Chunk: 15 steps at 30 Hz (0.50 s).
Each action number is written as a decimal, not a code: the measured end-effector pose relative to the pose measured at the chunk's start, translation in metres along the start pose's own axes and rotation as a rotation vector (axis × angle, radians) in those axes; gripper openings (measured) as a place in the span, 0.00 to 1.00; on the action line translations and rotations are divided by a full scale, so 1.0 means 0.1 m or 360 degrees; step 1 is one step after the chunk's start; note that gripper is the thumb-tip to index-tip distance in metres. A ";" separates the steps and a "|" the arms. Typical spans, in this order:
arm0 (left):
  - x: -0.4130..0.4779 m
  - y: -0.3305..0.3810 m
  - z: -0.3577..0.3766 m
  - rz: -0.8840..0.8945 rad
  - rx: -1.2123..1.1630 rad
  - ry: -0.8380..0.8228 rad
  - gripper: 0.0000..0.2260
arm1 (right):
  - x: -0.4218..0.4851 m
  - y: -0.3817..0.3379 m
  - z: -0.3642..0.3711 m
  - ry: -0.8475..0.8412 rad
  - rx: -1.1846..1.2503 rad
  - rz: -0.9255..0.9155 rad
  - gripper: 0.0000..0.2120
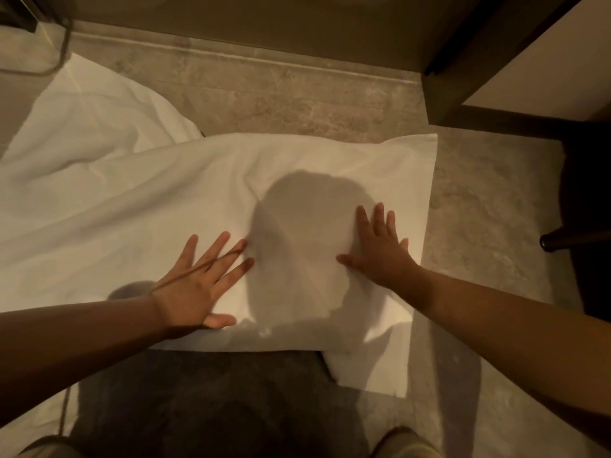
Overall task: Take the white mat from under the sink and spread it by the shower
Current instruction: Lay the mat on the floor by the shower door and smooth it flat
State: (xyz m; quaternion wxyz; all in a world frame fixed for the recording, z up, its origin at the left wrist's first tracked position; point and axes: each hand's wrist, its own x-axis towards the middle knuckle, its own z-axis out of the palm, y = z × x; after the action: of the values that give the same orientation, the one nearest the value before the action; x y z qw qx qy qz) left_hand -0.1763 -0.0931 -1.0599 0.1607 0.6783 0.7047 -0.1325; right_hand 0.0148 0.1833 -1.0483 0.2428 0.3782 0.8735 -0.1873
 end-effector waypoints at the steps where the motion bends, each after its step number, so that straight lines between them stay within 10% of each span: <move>1: -0.02 0.00 0.06 -0.0004 0.0005 0.0013 0.44 | 0.04 0.06 -0.05 0.0009 -0.0033 -0.0024 0.49; 15: -0.23 0.26 0.03 -0.0006 -0.0039 -0.0139 0.48 | 0.18 0.40 -0.32 -0.0080 -0.0128 -0.0135 0.51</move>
State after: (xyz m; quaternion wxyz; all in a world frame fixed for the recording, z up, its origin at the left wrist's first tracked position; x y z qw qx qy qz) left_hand -0.1495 -0.1142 -1.0529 0.1995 0.6685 0.6998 -0.1537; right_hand 0.0251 0.2361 -1.0380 0.2716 0.3259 0.8891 -0.1717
